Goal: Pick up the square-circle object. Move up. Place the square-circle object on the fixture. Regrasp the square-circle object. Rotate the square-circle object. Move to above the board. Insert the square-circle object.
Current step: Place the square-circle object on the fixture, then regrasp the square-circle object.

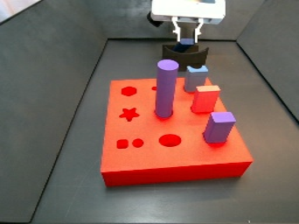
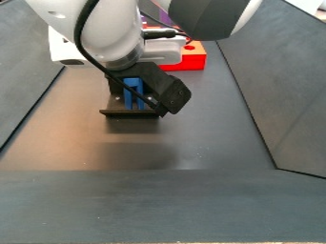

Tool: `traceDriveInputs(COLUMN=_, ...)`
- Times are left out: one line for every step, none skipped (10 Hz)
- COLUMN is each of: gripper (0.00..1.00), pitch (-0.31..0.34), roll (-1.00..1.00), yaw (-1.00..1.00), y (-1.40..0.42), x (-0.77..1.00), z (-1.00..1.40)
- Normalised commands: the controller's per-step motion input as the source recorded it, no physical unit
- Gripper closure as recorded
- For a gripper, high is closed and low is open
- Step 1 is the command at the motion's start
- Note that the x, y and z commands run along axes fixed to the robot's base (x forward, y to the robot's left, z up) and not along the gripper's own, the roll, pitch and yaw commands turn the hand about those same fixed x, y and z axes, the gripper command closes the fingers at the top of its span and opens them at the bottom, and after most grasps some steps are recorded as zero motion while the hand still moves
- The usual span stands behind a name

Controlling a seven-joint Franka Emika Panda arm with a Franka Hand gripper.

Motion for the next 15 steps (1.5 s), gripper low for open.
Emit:
traceDriveInputs(gripper=1.0, pitch=-0.048, roll=-0.1, yaw=-0.12, y=0.22, x=0.1, z=-0.71)
traceDriveInputs(gripper=1.0, pitch=-0.048, roll=-0.1, yaw=-0.1, y=0.22, x=0.1, z=-0.71)
traceDriveInputs(gripper=1.0, pitch=-0.048, roll=-0.1, yaw=-0.08, y=0.22, x=0.1, z=-0.71)
traceDriveInputs(gripper=0.0, pitch=0.0, roll=0.0, yaw=0.0, y=0.0, x=0.0, z=0.0)
traceDriveInputs(gripper=0.0, pitch=0.003, roll=-0.03, yaw=-0.1, y=0.0, x=0.0, z=1.0)
traceDriveInputs(gripper=0.0, pitch=0.006, roll=-0.01, yaw=-0.08, y=0.01, x=-0.01, z=1.0)
traceDriveInputs(gripper=0.0, pitch=0.011, roll=0.01, yaw=-0.06, y=0.01, x=-0.02, z=1.0)
traceDriveInputs(gripper=0.0, pitch=0.009, roll=0.03, yaw=-0.04, y=0.01, x=-0.02, z=1.0)
traceDriveInputs(gripper=0.0, pitch=0.009, roll=0.04, yaw=-0.03, y=0.01, x=-0.03, z=1.0)
traceDriveInputs(gripper=0.0, pitch=0.01, roll=0.04, yaw=-0.02, y=0.01, x=-0.04, z=0.84)
traceDriveInputs(gripper=0.0, pitch=0.014, roll=0.05, yaw=-0.01, y=0.01, x=-0.03, z=0.66)
traceDriveInputs(gripper=0.0, pitch=0.026, roll=0.05, yaw=0.0, y=0.01, x=-0.03, z=0.47)
traceDriveInputs(gripper=0.0, pitch=0.036, roll=0.05, yaw=0.0, y=0.01, x=-0.03, z=0.29)
traceDriveInputs(gripper=0.0, pitch=0.061, roll=1.0, yaw=0.04, y=-0.72, x=-0.08, z=0.45)
traceDriveInputs(gripper=0.0, pitch=0.059, roll=1.0, yaw=0.04, y=-0.69, x=-0.07, z=0.37)
